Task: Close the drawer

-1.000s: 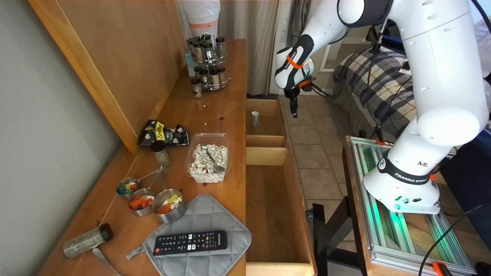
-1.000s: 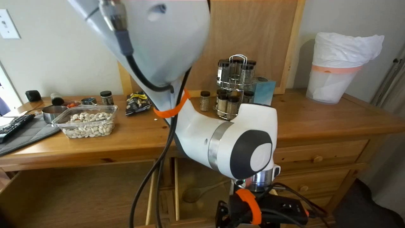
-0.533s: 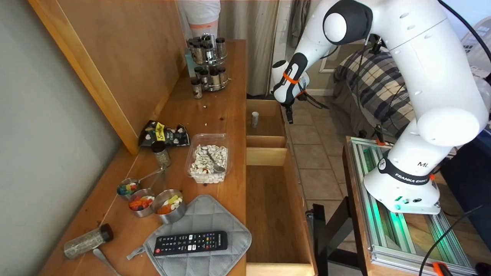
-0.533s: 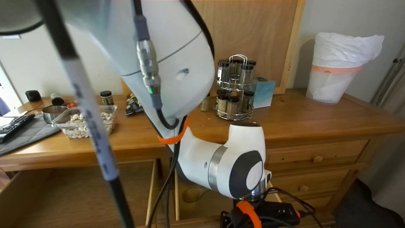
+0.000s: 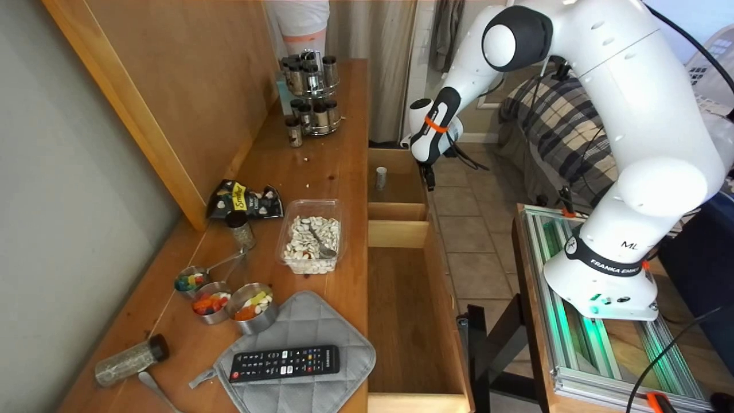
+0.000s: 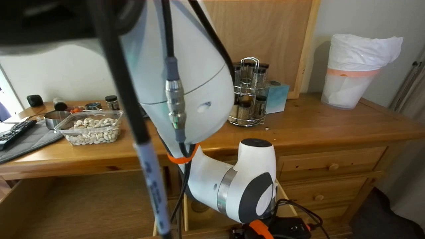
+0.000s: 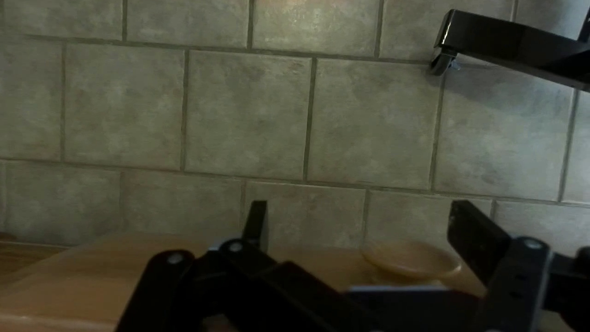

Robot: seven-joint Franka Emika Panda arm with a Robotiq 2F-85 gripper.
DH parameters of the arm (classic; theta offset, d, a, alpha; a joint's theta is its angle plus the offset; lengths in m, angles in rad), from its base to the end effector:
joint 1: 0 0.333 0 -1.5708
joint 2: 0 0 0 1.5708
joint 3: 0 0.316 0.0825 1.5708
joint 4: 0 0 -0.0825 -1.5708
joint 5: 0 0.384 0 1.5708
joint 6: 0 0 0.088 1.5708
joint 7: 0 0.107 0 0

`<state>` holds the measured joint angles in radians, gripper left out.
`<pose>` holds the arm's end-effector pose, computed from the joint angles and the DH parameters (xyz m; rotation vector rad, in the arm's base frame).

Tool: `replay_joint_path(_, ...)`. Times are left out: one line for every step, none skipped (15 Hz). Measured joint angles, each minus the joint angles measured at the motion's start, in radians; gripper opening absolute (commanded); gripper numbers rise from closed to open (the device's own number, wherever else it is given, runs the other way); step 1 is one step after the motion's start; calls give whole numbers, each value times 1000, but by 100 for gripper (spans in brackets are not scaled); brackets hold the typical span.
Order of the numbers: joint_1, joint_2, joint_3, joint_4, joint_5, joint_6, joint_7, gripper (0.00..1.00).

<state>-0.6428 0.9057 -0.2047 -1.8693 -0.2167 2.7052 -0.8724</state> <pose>0.3995 -0.4455 0.0299 2.9763 0.4458 -0.3492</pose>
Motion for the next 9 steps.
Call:
replay_joint_path(-22, 0, 18, 1, 0, 0, -17, 100)
replay_joint_path(-45, -1, 37, 1, 1, 3, -33, 100)
replay_joint_path(-69, -2, 57, 1, 3, 7, -48, 100)
replay_joint_path(-93, -3, 77, 1, 4, 14, -62, 100)
replay_joint_path(-119, -5, 102, 1, 8, 19, -78, 100)
replay_joint_path(-145, -7, 128, 1, 12, 31, -90, 100)
replay_joint_path(-168, -8, 155, 1, 18, 44, -100, 100)
replay_joint_path(-189, -9, 183, 1, 25, 54, -109, 100)
replay_joint_path(-206, -10, 211, 1, 35, 59, -118, 100)
